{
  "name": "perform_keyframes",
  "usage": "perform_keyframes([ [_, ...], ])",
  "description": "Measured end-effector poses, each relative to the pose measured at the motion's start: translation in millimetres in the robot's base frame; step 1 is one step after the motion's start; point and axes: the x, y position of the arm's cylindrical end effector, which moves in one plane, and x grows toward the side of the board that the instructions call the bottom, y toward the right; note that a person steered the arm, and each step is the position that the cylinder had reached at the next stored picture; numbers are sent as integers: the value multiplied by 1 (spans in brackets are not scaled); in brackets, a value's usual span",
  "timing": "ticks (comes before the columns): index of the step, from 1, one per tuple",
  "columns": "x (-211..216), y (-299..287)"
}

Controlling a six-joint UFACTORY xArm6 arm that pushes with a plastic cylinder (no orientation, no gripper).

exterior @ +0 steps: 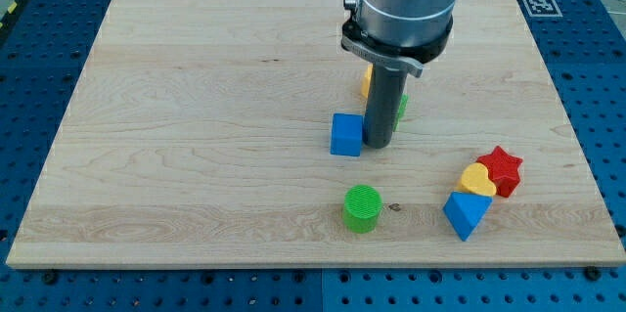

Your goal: Place your hand under the blue cube

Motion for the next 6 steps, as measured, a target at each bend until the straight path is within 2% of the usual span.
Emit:
perform_keyframes([
  [1,2,24],
  [2,29,43],
  [3,46,42],
  [4,47,8],
  [6,47,-3],
])
